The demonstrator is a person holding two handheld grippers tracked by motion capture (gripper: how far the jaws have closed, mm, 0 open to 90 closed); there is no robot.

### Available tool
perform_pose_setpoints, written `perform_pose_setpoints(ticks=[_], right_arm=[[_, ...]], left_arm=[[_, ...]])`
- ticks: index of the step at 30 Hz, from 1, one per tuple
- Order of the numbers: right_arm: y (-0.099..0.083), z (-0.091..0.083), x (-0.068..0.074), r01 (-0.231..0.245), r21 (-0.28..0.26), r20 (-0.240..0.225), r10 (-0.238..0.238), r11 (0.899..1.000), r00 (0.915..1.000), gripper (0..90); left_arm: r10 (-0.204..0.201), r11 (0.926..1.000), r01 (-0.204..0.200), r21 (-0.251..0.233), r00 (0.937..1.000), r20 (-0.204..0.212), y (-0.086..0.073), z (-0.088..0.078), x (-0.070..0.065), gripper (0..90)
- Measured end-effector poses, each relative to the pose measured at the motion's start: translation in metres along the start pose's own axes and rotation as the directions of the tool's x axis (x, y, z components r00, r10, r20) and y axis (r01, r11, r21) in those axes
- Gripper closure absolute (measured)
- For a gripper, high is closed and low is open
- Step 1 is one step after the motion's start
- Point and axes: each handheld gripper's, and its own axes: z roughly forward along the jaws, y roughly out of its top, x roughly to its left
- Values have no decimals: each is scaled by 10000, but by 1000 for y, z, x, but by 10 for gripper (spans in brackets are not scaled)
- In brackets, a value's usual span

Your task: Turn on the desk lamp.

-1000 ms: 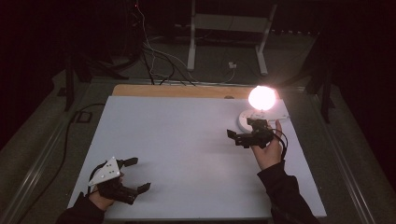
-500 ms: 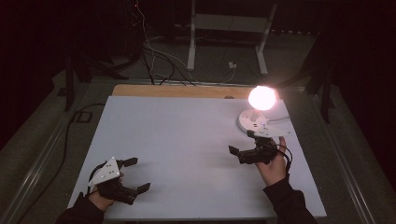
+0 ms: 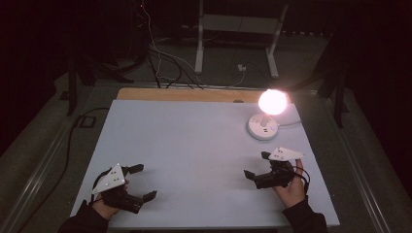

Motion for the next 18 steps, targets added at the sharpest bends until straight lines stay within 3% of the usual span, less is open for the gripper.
perform_pose_setpoints(ticks=[8, 14, 18], right_arm=[[-26, -10, -7, 41, 410, 279, -53, 9991, 9996, 0], [-46, -19, -15, -366, 705, 481, 332, 9968, 9983, 0], [-55, -27, -17, -365, 885, 726, 301, 9954, 9969, 0]], left_arm=[[-29, 10000, 29, -27, 10000, 22, 0, 0, 0, 4], [-16, 10000, 16, 4, 10000, 29, 0, 0, 0, 3], [-4, 10000, 4, 44, 10000, 19, 0, 0, 0, 4]])
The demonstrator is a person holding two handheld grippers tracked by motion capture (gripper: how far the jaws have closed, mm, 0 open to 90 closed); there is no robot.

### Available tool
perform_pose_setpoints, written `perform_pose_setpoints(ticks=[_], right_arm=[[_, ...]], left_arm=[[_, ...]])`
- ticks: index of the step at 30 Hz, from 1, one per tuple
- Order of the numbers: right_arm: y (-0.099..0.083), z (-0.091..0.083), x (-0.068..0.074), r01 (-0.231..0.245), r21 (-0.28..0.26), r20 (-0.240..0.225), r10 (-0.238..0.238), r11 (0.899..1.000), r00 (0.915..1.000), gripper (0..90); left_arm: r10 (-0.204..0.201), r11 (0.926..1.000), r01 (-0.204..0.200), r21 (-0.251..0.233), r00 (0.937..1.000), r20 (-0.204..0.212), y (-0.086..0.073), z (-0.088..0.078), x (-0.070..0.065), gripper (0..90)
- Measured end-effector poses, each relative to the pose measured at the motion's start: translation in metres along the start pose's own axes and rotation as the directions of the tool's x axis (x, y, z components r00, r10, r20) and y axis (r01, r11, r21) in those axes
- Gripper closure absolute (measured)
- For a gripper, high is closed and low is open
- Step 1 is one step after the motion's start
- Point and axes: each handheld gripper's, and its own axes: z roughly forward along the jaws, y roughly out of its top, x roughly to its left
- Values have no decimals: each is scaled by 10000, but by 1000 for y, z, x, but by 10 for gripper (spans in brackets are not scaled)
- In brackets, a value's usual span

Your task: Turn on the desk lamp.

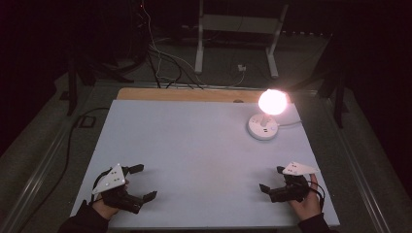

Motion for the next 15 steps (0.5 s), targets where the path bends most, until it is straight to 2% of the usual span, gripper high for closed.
perform_pose_setpoints(ticks=[8, 15], right_arm=[[-14, -14, -12, -519, 58, 451, 516, 9986, 9977, 0], [-10, -8, -8, -221, 72, 325, 218, 9997, 9992, 0]], left_arm=[[-35, 10000, 35, -8, 10000, 5, 0, 1, 0, 4], [-53, 10000, 53, 9, 10000, -19, 0, 1, 1, 4]])
